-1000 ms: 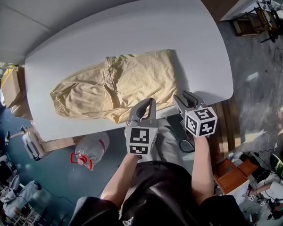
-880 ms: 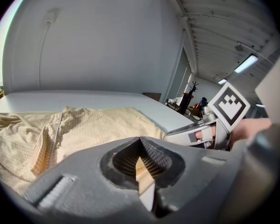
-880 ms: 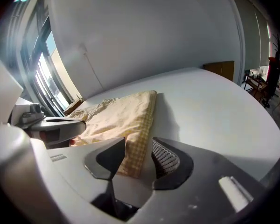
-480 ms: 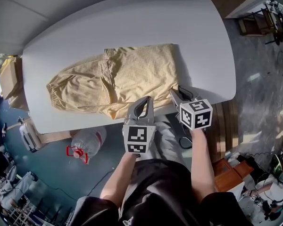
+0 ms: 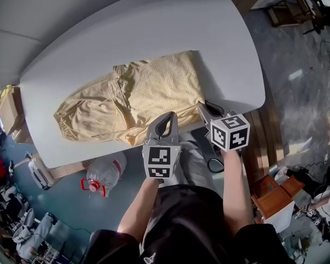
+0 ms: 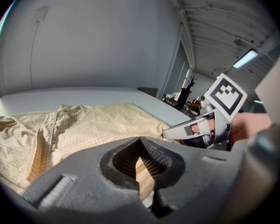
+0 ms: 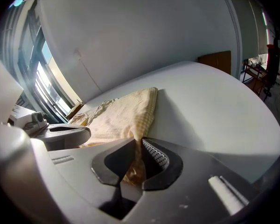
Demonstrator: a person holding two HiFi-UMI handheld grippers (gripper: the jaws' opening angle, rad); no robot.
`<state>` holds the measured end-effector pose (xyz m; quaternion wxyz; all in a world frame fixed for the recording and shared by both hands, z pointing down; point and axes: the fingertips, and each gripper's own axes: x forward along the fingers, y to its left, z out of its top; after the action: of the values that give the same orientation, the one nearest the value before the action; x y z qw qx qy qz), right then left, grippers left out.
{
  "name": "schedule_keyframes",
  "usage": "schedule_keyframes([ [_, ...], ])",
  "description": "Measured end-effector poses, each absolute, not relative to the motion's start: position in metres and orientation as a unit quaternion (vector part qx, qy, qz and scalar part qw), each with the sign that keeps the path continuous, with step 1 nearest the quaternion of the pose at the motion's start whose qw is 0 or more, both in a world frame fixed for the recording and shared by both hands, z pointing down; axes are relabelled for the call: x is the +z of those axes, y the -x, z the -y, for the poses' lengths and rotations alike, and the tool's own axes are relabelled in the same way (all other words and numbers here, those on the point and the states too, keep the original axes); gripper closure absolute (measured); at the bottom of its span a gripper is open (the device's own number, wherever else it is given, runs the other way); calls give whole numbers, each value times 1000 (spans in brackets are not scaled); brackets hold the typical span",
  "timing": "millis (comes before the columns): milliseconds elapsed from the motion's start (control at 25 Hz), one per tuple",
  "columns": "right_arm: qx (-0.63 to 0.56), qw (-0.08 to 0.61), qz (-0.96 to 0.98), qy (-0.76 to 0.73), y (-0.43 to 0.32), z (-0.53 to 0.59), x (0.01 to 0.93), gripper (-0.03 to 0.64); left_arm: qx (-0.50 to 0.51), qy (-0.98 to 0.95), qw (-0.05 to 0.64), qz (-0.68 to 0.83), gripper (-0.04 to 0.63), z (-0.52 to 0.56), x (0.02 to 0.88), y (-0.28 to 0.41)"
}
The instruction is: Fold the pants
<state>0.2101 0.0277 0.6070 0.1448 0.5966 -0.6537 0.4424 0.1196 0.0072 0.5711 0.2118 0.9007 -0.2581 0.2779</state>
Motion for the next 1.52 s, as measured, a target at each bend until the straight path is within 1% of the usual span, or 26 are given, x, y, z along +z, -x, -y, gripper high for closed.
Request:
schedule_keyframes([
  [120,444,138,637,-615,-251,-57,608,566,279,-908,207,233,591,-26,572,-158],
  [200,445,133,626,-627,-264,-69,608,566,279,-913,204,216,591,-30,572,-170],
  [560,450,116,569,-678,-297,-105,598,566,279,-929,192,149,591,-42,562,-207],
  [680,452,111,571,-676,-315,-122,595,575,275,-935,178,135,592,-59,561,-232],
  [800,444,106,592,-665,-316,-129,576,578,268,-937,179,134,591,-65,556,-237],
  [920,425,115,612,-657,-311,-121,544,578,254,-939,183,142,591,-57,542,-230],
  [1160,359,162,659,-641,-287,-85,481,578,213,-939,197,186,591,-26,521,-196],
  [1400,300,209,711,-601,-229,-33,430,578,187,-925,217,251,591,15,501,-122],
  [1520,264,222,743,-573,-190,-1,407,578,168,-918,209,291,592,39,482,-81],
])
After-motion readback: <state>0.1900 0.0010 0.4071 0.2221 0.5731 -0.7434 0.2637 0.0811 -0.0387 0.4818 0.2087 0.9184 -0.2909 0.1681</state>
